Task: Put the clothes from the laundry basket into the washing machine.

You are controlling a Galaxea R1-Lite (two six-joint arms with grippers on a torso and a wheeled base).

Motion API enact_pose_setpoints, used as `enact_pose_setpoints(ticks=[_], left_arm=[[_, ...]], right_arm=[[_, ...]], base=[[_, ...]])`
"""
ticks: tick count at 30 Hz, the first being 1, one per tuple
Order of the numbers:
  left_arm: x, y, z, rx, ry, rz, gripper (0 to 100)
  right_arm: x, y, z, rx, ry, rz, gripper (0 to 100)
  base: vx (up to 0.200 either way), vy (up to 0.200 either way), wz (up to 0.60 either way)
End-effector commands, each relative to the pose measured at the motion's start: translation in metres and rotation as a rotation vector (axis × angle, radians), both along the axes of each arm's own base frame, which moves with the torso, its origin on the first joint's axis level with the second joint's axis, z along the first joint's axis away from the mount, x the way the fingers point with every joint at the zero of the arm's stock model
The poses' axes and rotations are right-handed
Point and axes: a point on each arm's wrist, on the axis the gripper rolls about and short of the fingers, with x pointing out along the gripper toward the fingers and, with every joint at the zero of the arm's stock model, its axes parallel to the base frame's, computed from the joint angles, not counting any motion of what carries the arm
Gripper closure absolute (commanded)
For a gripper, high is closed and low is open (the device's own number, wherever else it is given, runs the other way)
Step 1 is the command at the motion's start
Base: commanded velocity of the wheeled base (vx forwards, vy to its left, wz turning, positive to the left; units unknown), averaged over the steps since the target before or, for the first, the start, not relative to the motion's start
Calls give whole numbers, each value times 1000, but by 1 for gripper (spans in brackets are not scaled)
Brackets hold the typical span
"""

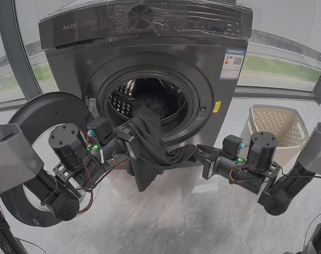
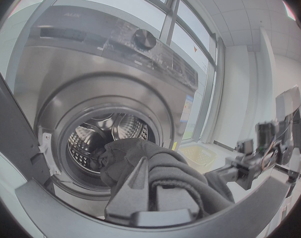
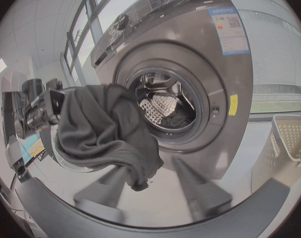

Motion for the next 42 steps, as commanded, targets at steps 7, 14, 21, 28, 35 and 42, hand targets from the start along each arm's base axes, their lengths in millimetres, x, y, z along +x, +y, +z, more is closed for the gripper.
enact_pose_setpoints(ticks=[7,14,21,28,35,42], left_arm=[[-66,36,19,-20,24,-32,100],[-75,41,22,-30,26,-37,100],[-67,54,18,-29,44,26,100],[-79,51,7,6,87,3,100],[-82,51,-14,74,158,55,100],[-71,44,-30,147,184,63,100]], right_arm=[[-38,-27,-26,-102,125,-9,0],[-42,-44,-25,-62,87,-60,0],[-62,-58,-37,-110,146,-55,0],[-57,-57,-36,-101,136,-62,0],[-56,-55,-34,-90,121,-57,0],[-56,-54,-34,-88,119,-55,0]], base=[[0,0,0],[0,0,0],[0,0,0],[0,0,0],[0,0,0],[86,0,0]])
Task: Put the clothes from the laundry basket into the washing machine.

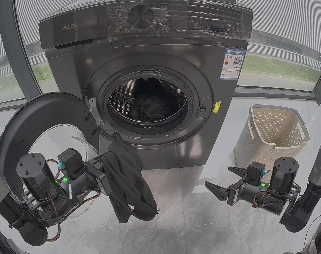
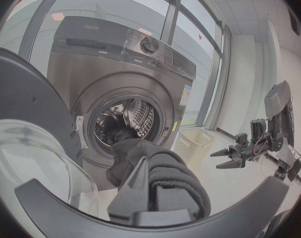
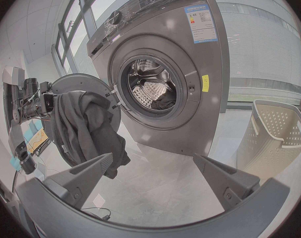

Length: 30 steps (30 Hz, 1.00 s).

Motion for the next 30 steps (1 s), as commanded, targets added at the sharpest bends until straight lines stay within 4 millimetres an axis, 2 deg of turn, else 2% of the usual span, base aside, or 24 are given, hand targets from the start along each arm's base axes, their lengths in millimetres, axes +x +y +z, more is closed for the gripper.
enact_pose_setpoints(ticks=[1,3,9,15,24,30], left_arm=[[8,-5,-14,33,44,6,100],[8,-7,-16,38,50,10,100],[8,-14,-16,35,46,4,100],[11,-16,-21,45,60,21,100],[13,-17,-26,56,77,24,100],[16,-19,-26,54,73,29,100]], right_arm=[[0,1,0,0,1,2,0],[0,1,-1,-1,2,4,0],[0,2,0,0,1,5,0],[0,2,0,2,-2,7,0],[0,2,0,3,-3,8,0],[0,3,1,6,-8,11,0]], base=[[200,0,0],[200,0,0],[0,0,0],[200,0,0],[0,0,0],[200,0,0]])
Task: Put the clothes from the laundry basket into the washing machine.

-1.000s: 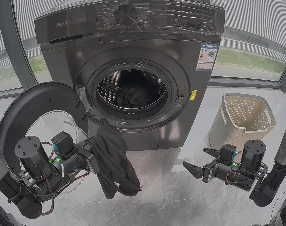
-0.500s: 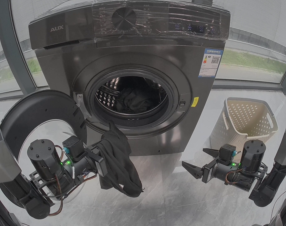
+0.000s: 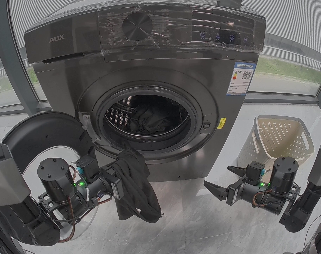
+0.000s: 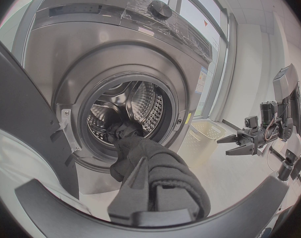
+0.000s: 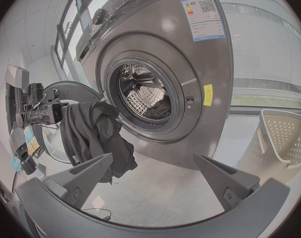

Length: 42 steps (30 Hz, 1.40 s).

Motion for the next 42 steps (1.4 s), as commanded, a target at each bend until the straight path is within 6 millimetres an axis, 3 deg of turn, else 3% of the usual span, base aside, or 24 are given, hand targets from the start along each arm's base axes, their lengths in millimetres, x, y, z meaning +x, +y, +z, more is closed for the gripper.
enact_pose_setpoints(ticks=[1,6,14,18,21,26,33,35,42], left_arm=[[2,-1,-2,2,4,2,100],[2,-3,-2,0,6,-2,100],[5,-9,-2,-7,0,-8,100],[6,-22,-1,-16,-15,-2,100],[23,-43,-5,-37,-37,15,100],[39,-59,-23,-23,-17,-71,100],[80,-80,-32,-107,-48,-88,100],[103,-92,-39,-145,-76,-63,100],[150,-98,-60,-160,-118,0,100]], right_arm=[[0,0,0,1,-1,3,0],[0,1,0,1,-1,4,0],[-1,1,0,0,0,4,0],[-5,6,2,5,-8,25,0],[-7,8,2,2,-4,35,0],[-11,12,2,4,-1,54,0],[-15,16,3,13,-11,77,0],[-15,16,2,12,-9,78,0],[-14,16,1,10,-4,76,0]], base=[[200,0,0],[200,0,0],[0,0,0],[0,0,0],[0,0,0],[0,0,0],[0,0,0],[0,0,0],[0,0,0]])
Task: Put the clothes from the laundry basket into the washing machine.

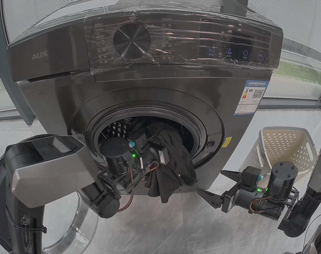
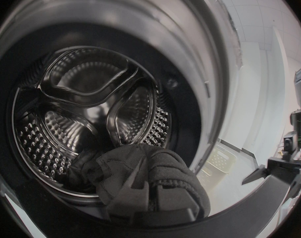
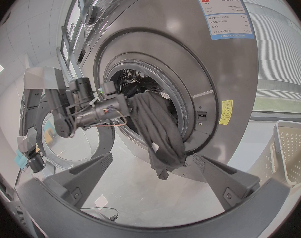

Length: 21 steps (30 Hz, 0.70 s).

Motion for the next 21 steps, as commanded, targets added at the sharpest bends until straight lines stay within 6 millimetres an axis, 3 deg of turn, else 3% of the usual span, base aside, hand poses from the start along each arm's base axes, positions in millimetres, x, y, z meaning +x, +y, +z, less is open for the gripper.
enact_pose_setpoints(ticks=[1,6,12,21], left_arm=[[43,-4,-42,12,23,56,100],[76,-1,-47,4,0,107,100],[111,2,-36,-23,-38,213,100],[149,7,-36,-28,-88,290,100]], right_arm=[[0,1,-2,-3,6,3,0],[0,1,-2,-3,7,4,0],[0,1,-3,-4,10,6,0],[1,1,-5,-8,19,4,0]], base=[[0,0,0],[0,0,0],[0,0,0],[0,0,0]])
